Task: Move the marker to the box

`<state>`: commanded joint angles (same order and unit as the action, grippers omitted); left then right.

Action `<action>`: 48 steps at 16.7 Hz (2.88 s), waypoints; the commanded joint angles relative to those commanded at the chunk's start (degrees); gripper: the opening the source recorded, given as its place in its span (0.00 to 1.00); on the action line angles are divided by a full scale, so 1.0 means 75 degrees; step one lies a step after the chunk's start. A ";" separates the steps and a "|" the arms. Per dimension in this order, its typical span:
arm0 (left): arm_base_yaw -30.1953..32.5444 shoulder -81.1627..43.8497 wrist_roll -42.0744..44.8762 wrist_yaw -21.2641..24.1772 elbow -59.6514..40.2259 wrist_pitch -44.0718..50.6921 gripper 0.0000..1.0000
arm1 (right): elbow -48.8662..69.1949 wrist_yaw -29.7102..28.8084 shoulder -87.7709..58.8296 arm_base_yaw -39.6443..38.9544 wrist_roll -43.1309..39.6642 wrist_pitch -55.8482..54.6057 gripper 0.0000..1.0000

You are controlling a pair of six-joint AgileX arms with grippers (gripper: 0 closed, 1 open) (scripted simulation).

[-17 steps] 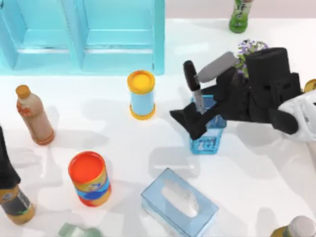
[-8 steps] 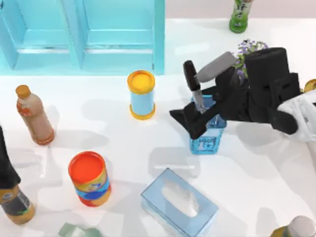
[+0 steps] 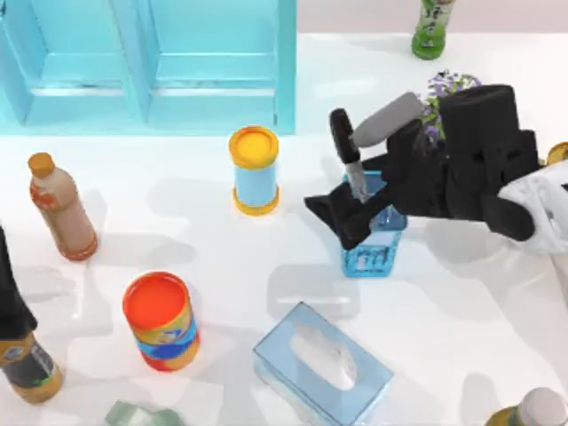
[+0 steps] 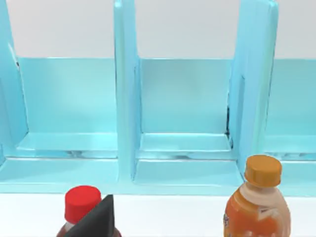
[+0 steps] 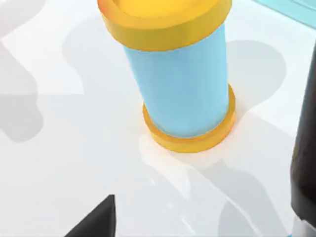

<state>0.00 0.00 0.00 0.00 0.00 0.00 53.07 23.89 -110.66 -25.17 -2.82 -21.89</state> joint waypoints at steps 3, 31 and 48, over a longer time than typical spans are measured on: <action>0.0000 0.0000 0.0000 0.0000 0.0000 0.0000 1.00 | 0.0000 0.0000 0.0000 0.0000 0.0000 0.0000 0.00; 0.0000 0.0000 0.0000 0.0000 0.0000 0.0000 1.00 | 0.2079 0.2626 0.2831 0.3292 -0.2632 0.6365 0.00; 0.0000 0.0000 0.0000 0.0000 0.0000 0.0000 1.00 | 0.1644 0.1884 0.5289 0.8262 -0.4915 0.9160 0.00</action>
<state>0.00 0.00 0.00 0.00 0.00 0.00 65.40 38.02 -70.99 36.79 -39.68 46.81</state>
